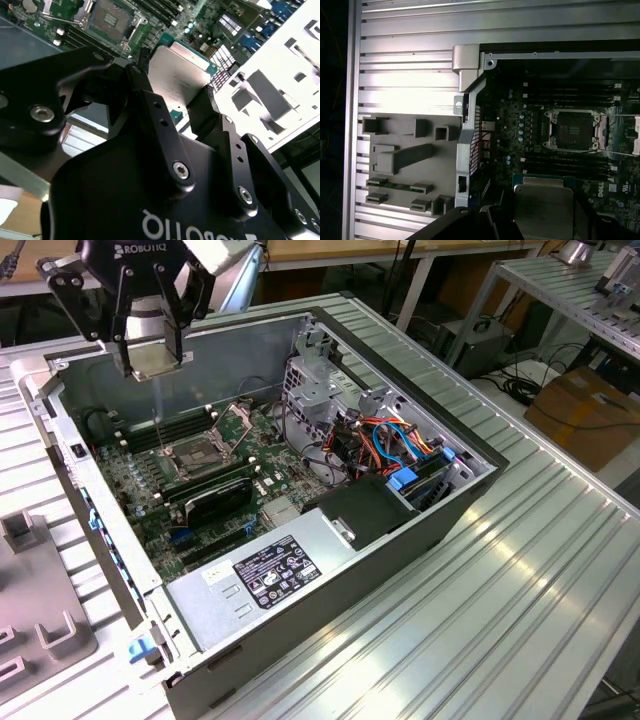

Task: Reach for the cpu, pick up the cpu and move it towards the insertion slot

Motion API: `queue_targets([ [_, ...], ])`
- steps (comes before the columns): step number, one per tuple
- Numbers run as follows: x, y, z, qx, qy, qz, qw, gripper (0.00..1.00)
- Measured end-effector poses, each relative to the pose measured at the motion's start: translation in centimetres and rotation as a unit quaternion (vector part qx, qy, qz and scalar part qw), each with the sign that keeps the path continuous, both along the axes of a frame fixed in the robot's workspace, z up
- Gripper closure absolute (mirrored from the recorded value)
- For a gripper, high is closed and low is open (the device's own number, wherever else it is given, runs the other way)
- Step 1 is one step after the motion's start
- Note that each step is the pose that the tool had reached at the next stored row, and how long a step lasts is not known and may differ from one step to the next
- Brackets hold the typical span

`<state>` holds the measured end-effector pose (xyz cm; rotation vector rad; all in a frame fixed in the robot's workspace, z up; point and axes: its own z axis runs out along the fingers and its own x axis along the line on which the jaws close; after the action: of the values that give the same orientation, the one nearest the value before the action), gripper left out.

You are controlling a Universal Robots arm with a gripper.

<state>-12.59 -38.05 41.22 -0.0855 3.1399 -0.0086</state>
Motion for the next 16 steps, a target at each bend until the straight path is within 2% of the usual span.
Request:
queue_targets([
  [2,1.61,0.83,-0.25,0.0,0.0001,0.0,1.0,0.45],
  [4,3.54,1.86,-0.7,0.0,0.0002,0.0,1.0,0.45],
  [8,5.14,2.63,-1.01,0.0,0.0002,0.0,1.0,0.45],
  [16,5.16,2.64,-1.02,-0.0001,0.0002,-0.001,1.0,0.45],
])
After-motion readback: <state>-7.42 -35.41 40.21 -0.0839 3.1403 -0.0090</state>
